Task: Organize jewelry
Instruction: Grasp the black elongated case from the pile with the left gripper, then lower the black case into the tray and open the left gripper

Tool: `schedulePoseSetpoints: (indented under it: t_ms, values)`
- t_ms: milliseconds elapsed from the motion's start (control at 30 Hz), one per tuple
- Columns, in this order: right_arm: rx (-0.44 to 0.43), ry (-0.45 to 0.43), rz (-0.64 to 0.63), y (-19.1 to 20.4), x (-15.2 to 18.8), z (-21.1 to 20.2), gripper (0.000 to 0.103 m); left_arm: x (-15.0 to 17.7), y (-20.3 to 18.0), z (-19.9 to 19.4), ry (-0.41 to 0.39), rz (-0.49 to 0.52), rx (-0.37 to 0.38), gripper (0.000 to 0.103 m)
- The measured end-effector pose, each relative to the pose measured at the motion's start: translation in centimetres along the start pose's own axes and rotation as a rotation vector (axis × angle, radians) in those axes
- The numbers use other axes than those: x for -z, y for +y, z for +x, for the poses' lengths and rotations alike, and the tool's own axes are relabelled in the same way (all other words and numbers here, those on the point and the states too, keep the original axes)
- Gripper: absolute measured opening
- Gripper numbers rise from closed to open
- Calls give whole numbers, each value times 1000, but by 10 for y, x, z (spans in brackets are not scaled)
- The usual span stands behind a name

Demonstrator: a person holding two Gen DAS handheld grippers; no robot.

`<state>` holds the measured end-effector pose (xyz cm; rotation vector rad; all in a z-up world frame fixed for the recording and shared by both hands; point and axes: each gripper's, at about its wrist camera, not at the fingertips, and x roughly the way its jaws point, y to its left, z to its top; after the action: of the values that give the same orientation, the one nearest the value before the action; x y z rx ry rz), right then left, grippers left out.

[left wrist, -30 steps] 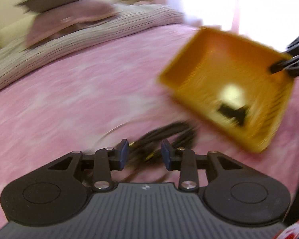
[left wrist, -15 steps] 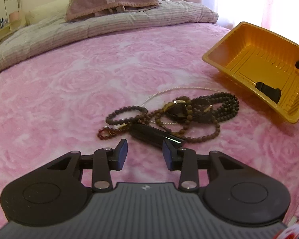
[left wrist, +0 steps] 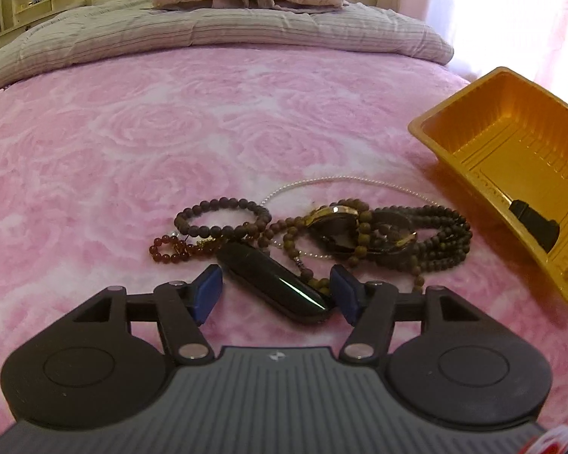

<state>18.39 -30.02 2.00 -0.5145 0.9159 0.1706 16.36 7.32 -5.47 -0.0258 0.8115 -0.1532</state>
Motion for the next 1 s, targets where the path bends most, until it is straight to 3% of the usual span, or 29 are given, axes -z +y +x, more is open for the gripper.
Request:
schedulePoseSetpoints:
  t_ms: [133,267,500,567,767,1000]
  values:
    - [2,-3,-2,0,0,0,4,4,9,-7,3,13,-11,59]
    - [2,-2,1,1,1,0,4,7,21,-11,14,19,-35,43]
    - [3,-2,2,1,1,0,4,4,15,-4,13,67,-35,32]
    - [5,-2,3,1,2,1,4,3,13,-2,13,76,-29,19]
    - [6,-5,1,0,2,0,4,8,11,-15,30,89,-35,19]
    - [6,-6,-2,0,2,1,4,16,3,-47,5,49,14,19]
